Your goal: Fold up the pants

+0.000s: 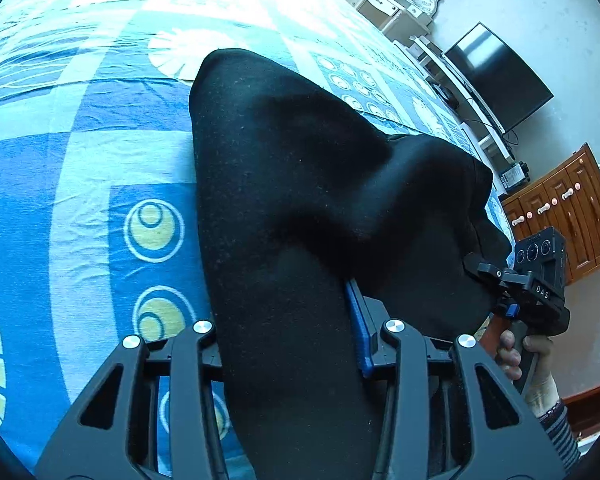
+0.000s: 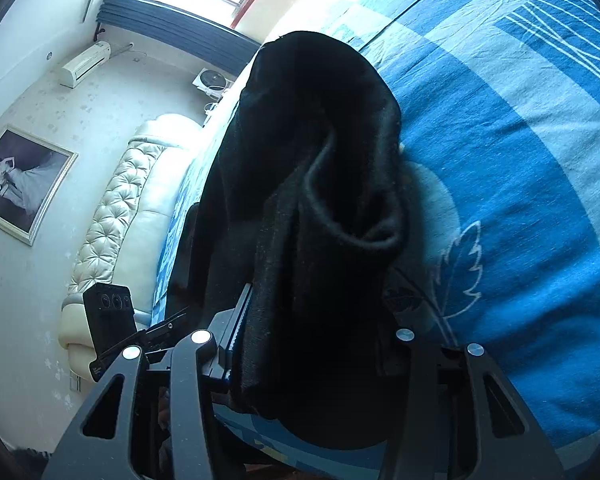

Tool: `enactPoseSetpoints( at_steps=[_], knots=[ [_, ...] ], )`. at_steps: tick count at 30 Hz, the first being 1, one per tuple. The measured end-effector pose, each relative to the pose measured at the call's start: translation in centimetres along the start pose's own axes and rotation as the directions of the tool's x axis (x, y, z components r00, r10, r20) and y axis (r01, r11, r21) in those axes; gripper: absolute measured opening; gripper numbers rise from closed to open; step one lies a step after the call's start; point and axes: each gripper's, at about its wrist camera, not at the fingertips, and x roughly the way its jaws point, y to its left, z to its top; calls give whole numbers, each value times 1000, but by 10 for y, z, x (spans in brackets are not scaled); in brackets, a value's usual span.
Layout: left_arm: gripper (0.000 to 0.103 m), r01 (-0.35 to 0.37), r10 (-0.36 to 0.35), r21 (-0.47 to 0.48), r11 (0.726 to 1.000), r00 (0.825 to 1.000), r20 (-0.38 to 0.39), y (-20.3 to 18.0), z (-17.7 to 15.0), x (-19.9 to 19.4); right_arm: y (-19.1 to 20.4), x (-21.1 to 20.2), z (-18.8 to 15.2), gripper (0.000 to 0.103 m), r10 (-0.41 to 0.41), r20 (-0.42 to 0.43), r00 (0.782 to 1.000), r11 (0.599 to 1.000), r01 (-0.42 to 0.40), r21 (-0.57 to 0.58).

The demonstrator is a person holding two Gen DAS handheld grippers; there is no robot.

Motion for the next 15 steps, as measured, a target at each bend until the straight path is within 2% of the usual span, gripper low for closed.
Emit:
enactPoseSetpoints(
  at_steps=[9,15],
  knots=[
    [42,-77,79,-56,995,996,32,46,-13,-44,38,57,-6,47,33,-91,995,998,-38,-50],
    [42,-89,94,-88,992,994,57,73,-23,-63,58,82,-13,47,38,-121,992,996,-47,-70]
  ],
)
